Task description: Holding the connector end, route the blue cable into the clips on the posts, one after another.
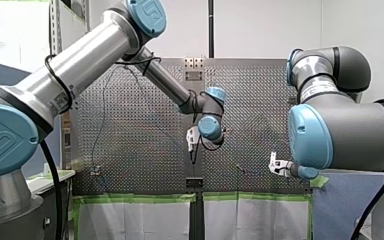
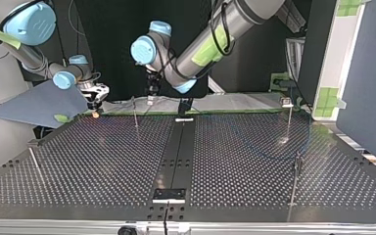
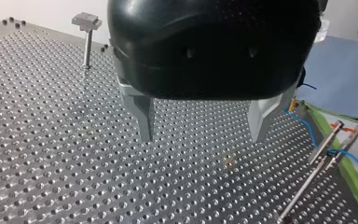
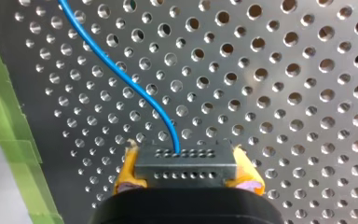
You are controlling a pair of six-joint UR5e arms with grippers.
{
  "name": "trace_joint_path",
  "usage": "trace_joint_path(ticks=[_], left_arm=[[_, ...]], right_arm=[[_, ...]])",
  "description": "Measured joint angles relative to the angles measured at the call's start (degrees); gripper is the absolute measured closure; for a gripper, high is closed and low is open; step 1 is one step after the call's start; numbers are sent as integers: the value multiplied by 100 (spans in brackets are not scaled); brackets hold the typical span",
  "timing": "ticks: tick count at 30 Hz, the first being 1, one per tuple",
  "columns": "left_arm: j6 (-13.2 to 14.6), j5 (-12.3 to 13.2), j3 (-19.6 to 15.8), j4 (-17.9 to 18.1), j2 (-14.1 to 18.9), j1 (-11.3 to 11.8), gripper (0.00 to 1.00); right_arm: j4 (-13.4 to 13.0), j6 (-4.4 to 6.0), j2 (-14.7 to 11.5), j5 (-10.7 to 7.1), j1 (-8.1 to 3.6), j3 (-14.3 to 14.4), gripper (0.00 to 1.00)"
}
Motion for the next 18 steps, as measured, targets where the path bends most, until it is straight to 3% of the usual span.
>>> trace_joint_path(ticks=[18], left_arm=[[-43,37,-989,-54,988,36,0]], right_arm=[[10,0,1,0,5,1,100]])
